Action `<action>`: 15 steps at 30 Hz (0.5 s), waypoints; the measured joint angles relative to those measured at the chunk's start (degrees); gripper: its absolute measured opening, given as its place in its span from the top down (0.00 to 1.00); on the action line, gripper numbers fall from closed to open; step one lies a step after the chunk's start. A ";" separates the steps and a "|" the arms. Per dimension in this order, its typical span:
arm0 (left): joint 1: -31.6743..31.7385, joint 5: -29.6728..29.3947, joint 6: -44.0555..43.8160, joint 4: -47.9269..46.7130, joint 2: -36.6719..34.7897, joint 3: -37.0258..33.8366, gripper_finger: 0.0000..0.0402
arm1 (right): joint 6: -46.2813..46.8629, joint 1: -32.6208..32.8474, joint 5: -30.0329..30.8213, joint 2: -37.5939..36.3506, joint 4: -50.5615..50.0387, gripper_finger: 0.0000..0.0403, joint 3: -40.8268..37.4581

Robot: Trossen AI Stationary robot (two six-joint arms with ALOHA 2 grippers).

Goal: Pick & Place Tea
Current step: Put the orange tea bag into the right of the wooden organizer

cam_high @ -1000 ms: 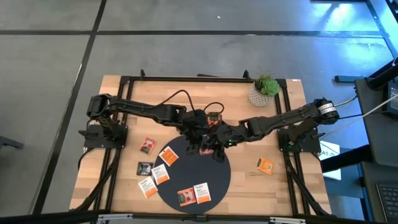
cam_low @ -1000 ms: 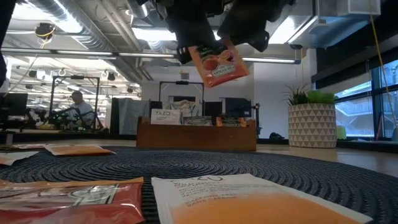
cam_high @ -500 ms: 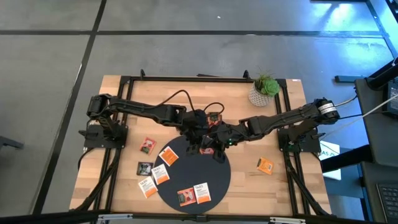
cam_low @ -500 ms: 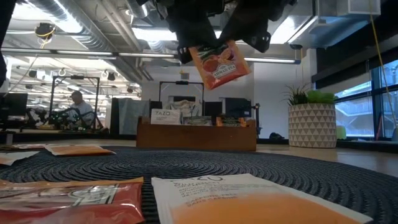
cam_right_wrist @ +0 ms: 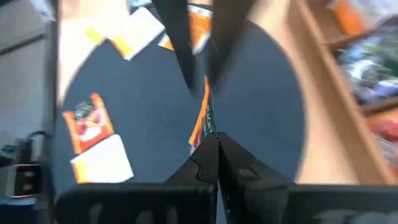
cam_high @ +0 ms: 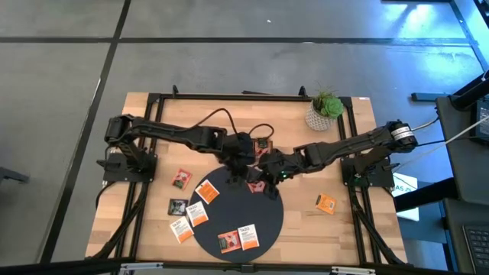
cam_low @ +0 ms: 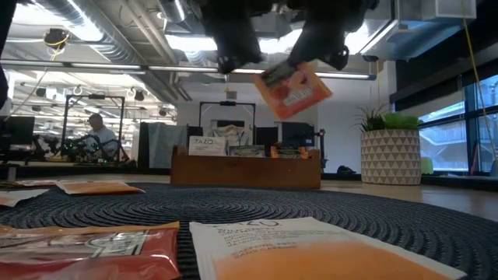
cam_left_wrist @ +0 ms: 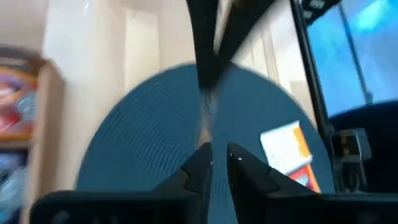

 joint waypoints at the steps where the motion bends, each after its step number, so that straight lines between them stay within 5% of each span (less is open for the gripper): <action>1: 0.37 -0.01 0.71 -1.55 -1.19 -0.23 0.87 | -0.02 -0.02 0.85 -0.89 -0.93 0.99 -0.02; 9: 1.93 0.06 3.83 6.47 -17.00 -10.01 0.83 | -3.82 -1.04 13.81 -10.72 -6.46 0.99 -0.08; 15: 0.81 -0.02 3.81 18.66 -26.84 -19.56 0.83 | -11.30 -7.63 13.79 -16.25 7.61 1.00 -11.41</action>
